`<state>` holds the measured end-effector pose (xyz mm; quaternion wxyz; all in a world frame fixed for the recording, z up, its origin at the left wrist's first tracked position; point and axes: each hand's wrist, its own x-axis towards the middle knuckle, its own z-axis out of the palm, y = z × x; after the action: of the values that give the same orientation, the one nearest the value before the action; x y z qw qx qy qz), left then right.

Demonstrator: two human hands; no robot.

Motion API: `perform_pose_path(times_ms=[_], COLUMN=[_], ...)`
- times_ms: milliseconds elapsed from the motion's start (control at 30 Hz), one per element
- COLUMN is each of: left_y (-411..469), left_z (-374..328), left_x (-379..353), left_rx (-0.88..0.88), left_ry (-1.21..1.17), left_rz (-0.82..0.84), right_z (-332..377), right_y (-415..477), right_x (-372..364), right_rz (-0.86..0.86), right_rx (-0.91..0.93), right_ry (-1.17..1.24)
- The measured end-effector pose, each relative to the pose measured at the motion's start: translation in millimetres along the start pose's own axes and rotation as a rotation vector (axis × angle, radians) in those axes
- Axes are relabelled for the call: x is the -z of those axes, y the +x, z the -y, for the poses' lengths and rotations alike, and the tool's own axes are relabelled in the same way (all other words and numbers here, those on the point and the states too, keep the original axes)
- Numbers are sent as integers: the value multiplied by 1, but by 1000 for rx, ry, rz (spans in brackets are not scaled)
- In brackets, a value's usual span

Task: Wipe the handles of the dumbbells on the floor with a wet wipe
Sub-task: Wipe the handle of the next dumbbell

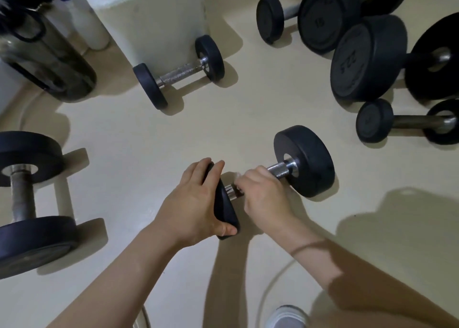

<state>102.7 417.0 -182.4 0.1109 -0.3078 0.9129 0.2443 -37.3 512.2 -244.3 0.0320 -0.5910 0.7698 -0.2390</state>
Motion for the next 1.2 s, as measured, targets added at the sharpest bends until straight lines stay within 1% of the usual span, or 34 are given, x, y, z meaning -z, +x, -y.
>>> perform_pose_path(times_ms=[67,100,167,233,267,333,367,433,467,500,533,567,634,667,700,734,800,867,934,1000,1034,1100,1200], left_y=[-1,-1,-2,-2,-2,-4,-6,-11,-14,-17,-20,-23,-30,-34,-37,-40,-42,-37,-27,-20,-16,-10,-5], left_z=[-2,-2,-3,-4,-5,-6,-6,-6,-6,-7,-9,-12,-17,-19,-20,-21,-19,-15,-10,-10,-11,-16,-23], left_x=[-1,-1,-2,-4,-4,-7,-8,-13,-17,-21,-25,-30,-38,-41,-43,-45,-42,-33,-26,-21,-19,-14,-9], left_rx=[0,-3,-1,1,-1,-2,-4,-8,-10,-8,-4,-2,3,-1,-17,-42,-83,-80,-35,4,7,-4,-1], left_ry=[9,15,18,20,26,46,63,90,103,117,130,142,146,150,163,179,154,61,-38,-119,-104,-3,103], left_rz=[-9,-10,-9,-25,-34,-43,-54,-81,-99,-118,-135,-146,-164,-177,-190,-202,-231,-233,-147,-2,50,122,201], right_z=[-7,-19,-38,-27,-12,17,19,0,-16,-28,-33,-25,5,16,19,13,-10,-28,-14,12,18,7,-23], right_y=[-1,4,13,19,21,20,20,22,22,20,16,13,5,1,-1,0,4,5,2,-9,-16,-21,-18], right_x=[8,15,27,24,17,3,2,15,22,27,28,26,16,13,15,23,43,52,48,34,31,34,46], right_rz=[59,83,67,105,132,175,212,343,331,276,226,189,182,171,181,249,401,418,423,385,360,326,280], right_rx=[85,77,-12,-111,-126,-70,-32,-31,-78,-140,-196,-219,-134,-58,0,17,-48,-124,-150,-102,-59,-6,-85], right_ry=[-45,-106,-202,-174,-128,-8,22,-84,-152,-197,-214,-182,-32,-5,-27,-101,-261,-342,-296,-179,-131,-177,-355])
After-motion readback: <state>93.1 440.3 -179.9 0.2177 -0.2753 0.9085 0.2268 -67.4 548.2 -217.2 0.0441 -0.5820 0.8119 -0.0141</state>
